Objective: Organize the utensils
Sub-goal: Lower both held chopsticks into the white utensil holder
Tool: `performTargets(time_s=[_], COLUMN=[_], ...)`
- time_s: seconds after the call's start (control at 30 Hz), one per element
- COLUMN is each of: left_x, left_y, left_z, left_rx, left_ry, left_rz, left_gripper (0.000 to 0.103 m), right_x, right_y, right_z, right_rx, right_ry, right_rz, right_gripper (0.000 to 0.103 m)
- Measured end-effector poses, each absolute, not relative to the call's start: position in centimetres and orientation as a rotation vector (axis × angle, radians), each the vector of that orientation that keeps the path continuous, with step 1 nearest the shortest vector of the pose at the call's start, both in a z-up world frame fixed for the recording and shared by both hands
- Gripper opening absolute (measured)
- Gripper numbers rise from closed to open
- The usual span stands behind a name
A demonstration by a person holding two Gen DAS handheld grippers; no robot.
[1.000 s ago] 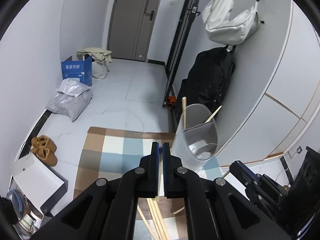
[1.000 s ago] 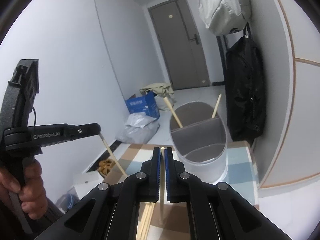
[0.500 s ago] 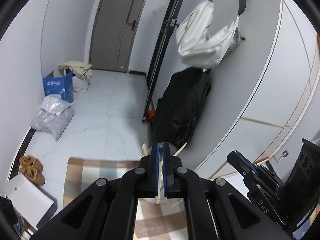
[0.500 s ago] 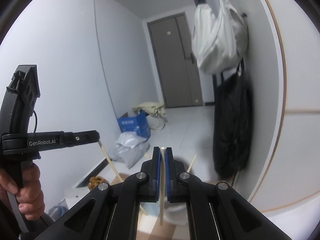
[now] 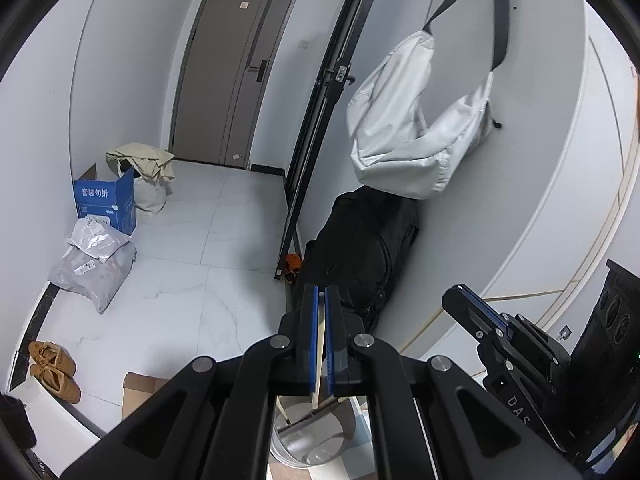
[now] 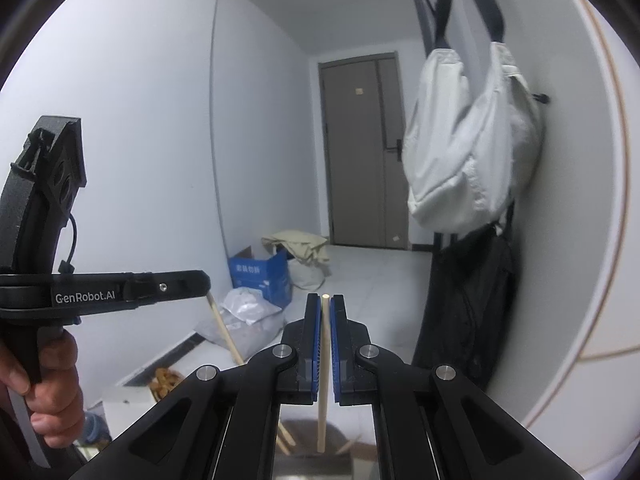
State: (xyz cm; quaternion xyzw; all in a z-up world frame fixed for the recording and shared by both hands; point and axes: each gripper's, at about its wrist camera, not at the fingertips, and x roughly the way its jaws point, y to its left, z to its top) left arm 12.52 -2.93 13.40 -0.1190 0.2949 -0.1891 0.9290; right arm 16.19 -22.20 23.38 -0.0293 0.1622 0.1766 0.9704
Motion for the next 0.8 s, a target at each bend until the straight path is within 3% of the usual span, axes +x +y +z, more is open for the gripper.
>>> performTargets(time_s=[0.33,0.8], left_x=[15.2,15.6], left_y=[-2.3,-2.4], left_z=[9.3,7.7], left_rx=[-0.277,-0.267], left_ry=[0.698,0.746], left_rz=[-0.376,-0.385], left_gripper=[0.0,0.0], right_x=[19.8,20.1], right_y=[-20.3,-18.9], right_z=[19.7,15.9], right_rx=[-0.115,-0.167], right_ry=[0.401,0.503], right_rz=[0.405,0.464], right_gripper=[0.004,0.004])
